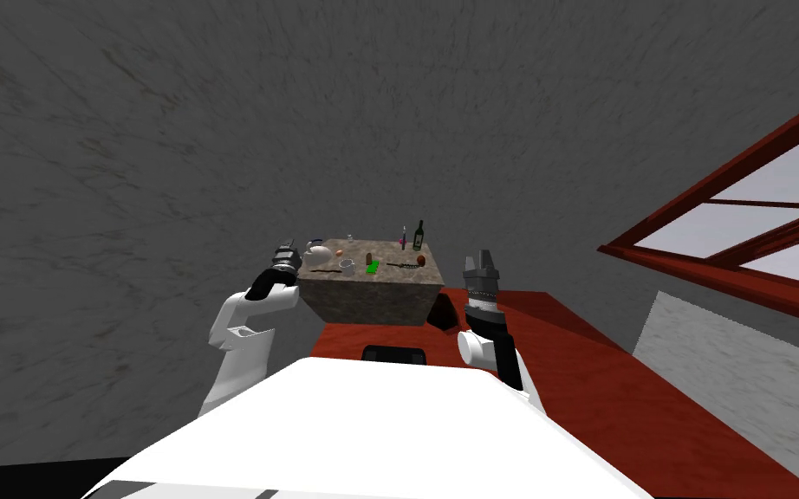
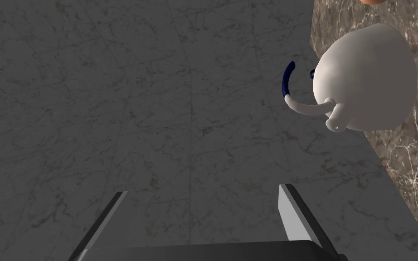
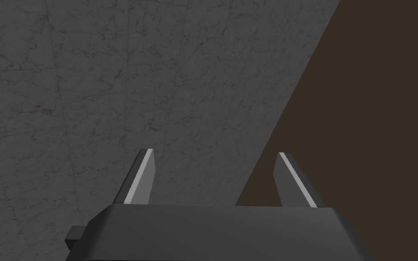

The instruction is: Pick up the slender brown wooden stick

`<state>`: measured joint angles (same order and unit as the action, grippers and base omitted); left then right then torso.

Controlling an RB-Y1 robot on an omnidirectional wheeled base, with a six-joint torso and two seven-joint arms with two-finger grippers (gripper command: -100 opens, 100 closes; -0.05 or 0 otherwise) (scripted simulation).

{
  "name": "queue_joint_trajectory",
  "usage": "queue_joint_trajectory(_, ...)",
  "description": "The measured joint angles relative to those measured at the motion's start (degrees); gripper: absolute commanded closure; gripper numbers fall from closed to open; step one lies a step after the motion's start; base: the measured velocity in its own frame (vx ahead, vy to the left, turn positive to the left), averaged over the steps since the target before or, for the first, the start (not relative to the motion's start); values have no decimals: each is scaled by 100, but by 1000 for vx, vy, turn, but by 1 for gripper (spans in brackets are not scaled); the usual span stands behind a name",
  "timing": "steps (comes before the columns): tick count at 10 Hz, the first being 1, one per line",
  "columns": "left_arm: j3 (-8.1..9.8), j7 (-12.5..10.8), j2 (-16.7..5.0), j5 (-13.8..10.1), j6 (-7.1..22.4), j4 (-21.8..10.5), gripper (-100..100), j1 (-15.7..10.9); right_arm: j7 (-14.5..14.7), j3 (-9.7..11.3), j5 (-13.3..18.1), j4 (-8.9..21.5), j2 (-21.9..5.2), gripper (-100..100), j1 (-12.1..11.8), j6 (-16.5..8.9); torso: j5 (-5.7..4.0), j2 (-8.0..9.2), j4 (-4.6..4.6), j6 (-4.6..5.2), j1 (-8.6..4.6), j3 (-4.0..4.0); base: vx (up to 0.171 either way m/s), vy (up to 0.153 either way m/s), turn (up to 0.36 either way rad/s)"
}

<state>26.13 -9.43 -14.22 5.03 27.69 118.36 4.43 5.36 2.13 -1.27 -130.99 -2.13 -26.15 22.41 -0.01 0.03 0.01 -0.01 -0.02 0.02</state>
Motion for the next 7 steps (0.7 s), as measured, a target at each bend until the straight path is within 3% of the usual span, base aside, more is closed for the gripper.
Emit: queue_joint_trajectory(7,254,105,-121,-10,1139,-468,-100,-387,0,-1,0,0,0,0,-1,0,1,-1,0,-5,6,-1,4,-10,-83)
